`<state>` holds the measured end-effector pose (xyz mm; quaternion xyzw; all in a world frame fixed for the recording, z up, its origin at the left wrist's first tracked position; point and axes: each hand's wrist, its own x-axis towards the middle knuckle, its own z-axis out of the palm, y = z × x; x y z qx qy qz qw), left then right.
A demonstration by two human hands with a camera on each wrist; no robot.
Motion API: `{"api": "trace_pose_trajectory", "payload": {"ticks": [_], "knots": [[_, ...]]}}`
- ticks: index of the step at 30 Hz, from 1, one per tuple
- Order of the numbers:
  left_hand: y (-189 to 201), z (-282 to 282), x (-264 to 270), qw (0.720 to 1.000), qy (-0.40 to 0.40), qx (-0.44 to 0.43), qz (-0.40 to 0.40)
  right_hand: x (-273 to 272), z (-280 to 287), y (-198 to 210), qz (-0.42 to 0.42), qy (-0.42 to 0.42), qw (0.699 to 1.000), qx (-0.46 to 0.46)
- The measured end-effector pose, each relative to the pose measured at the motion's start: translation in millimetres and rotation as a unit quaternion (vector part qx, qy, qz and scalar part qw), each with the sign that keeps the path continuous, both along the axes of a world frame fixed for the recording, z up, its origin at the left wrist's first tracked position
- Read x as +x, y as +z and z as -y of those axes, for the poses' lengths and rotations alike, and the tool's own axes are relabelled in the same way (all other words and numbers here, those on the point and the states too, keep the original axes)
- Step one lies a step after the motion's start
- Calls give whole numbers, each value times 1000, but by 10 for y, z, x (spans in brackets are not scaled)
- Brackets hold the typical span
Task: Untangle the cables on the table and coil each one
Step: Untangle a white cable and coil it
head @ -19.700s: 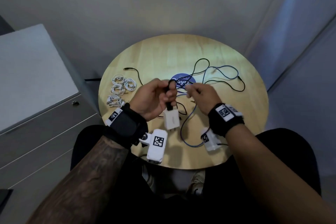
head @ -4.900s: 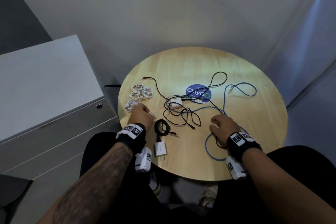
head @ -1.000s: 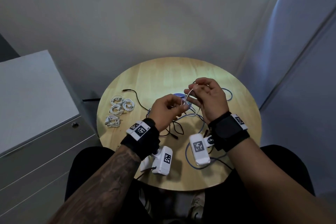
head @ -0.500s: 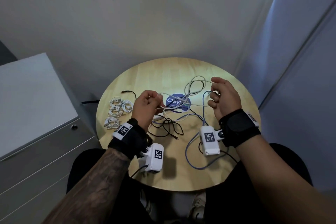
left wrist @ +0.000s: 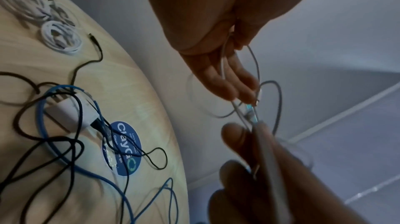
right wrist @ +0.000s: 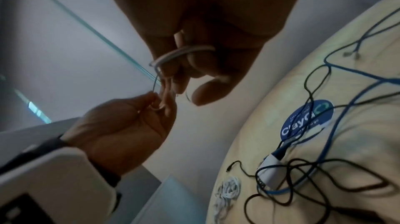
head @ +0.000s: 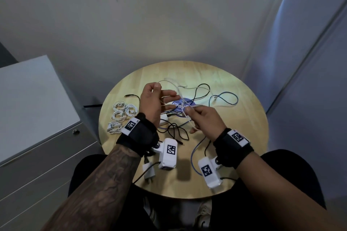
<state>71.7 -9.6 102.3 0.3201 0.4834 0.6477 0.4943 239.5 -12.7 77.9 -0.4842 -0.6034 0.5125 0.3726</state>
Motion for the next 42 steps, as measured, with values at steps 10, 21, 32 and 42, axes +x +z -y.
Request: {"api": "trace_pose_trajectory", "payload": {"ticks": [10, 21, 32, 42], "knots": [[-15, -138, -740, 979, 161, -21, 126, 730, -444, -58, -159, -237, 955, -82], [338, 76, -4, 995, -93, 24, -4, 241, -151, 243, 68, -100, 972, 202], [263, 80, 118, 998, -9, 54, -36, -116, 8, 403, -82, -1, 996, 21], [114, 171, 111, 978, -186, 19, -87, 69, -218, 515, 45, -17, 980, 194]]}}
